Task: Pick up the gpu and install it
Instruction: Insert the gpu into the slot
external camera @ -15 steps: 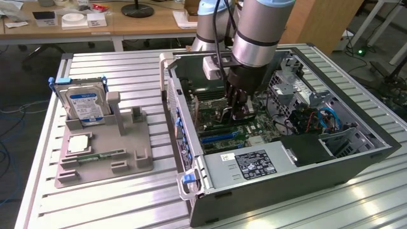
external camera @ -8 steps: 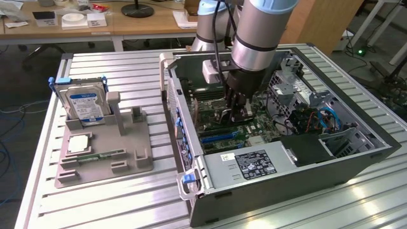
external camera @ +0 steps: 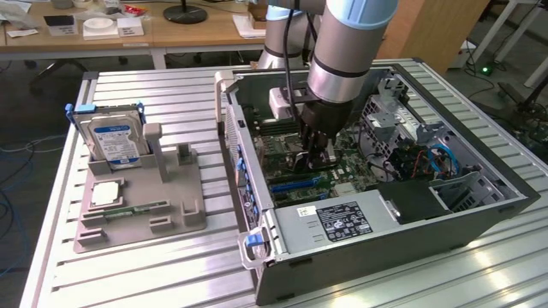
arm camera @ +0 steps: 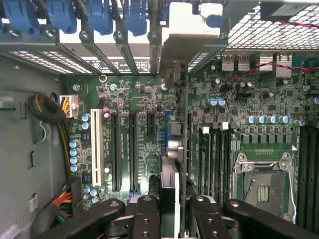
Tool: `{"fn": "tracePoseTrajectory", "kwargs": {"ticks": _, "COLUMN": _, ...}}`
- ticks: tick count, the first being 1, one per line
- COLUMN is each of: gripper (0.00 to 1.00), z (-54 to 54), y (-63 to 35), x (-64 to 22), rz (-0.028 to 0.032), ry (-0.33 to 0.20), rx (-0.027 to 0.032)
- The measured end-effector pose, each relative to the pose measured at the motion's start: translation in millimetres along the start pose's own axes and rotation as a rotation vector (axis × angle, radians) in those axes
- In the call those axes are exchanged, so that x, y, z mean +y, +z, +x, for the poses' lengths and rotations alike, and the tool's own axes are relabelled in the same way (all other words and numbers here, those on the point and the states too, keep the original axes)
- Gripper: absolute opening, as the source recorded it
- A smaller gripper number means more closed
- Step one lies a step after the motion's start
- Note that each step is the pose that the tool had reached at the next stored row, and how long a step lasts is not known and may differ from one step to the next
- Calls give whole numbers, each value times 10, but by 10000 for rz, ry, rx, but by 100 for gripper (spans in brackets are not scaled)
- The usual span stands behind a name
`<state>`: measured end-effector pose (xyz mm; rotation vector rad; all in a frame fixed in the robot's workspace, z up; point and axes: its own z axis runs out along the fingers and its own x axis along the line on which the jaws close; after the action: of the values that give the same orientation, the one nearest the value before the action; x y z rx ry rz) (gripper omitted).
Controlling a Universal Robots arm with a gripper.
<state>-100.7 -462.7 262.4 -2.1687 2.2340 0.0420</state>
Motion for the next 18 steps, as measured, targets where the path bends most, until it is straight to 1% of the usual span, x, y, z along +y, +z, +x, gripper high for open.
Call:
{"fn": "tracePoseTrajectory", "kwargs": {"ticks": 10, "gripper": 28, "z": 14, "y": 127, "x": 8, "rz": 0, "ry": 1, "rx": 0}}
{"fn": "tracePoseTrajectory", "kwargs": {"ticks": 14, "gripper": 28, "z": 15, "y": 156, "x": 29, "rz": 8, "ry": 1, "rx": 0}}
{"fn": "tracePoseTrajectory", "kwargs": {"ticks": 18, "gripper": 28, "z": 17, "y": 184, "x": 33, "rz": 9, "ry": -1, "rx": 1}}
